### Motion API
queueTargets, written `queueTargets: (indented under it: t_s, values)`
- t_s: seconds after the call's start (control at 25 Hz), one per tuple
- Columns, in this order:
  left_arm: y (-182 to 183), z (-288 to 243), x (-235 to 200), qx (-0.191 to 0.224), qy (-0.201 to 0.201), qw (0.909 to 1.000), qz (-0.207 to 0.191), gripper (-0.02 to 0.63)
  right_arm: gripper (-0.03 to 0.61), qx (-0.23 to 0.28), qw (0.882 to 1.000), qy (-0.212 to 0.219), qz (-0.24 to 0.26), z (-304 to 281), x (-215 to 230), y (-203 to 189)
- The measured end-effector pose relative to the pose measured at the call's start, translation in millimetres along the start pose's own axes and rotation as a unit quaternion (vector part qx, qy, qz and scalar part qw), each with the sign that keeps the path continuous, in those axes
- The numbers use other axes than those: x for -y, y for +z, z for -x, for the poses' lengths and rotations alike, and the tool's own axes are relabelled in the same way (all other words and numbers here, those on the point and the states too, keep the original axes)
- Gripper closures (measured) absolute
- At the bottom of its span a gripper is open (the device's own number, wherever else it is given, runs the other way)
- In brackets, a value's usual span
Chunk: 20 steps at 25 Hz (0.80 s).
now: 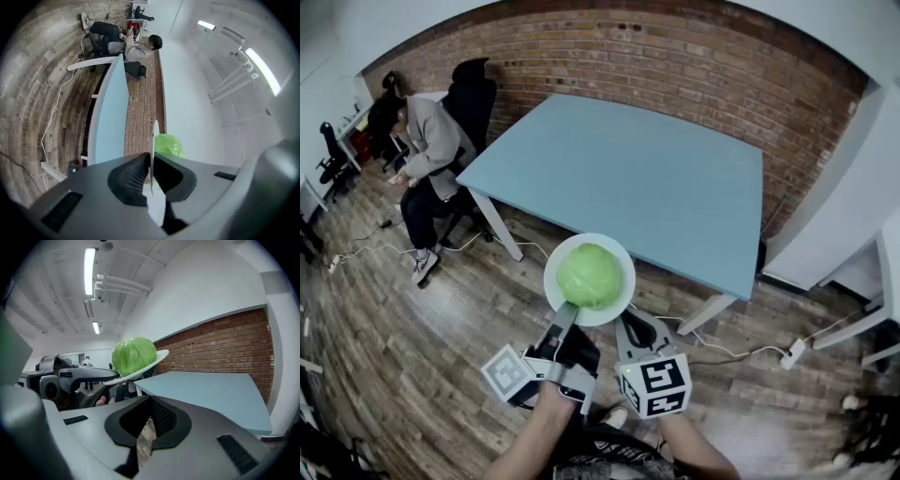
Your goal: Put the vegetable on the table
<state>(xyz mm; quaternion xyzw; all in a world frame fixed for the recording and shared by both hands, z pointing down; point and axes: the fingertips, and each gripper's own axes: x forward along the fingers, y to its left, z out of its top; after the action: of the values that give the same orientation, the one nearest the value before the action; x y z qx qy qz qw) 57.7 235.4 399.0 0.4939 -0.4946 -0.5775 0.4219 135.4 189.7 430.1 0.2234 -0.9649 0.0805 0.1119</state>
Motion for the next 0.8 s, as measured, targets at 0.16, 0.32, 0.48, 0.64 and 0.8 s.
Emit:
queueTargets:
  t_s: [0.16, 0.32, 0.48, 0.64, 0.8]
  values:
    - [-0.3, 0.6, -1.7, 0.002, -0.003, 1.0000, -0.001, 0.595, 0.571, 0.000, 1.000, 0.002, 0.002, 0.0, 1.3, -1.4]
    - [0.7, -0.9, -4.9, 0.002, -0.002, 1.0000, 0.003, 0.595, 0.571, 0.002, 1.000, -0.010, 0.003, -1.7, 7.2, -1.0]
    - [2.6, -3.7, -8.7, -0.001, -0.003, 0.9999, 0.011, 0.596, 0.571, 0.000, 1.000, -0.016, 0.004, -6.2, 8.8, -4.2]
    - [6.6, -16.0, -9.8, -0.008, -0.004, 0.9999, 0.011, 0.595, 0.571, -0.003, 1.000, -0.020, 0.003, -16.0, 14.7, -2.3]
    - [17.6, -27.7, -16.2, -0.012, -0.002, 0.9998, 0.019, 0.595, 0.571, -0.006, 1.000, -0.022, 0.006, -30.1, 16.8, -1.3]
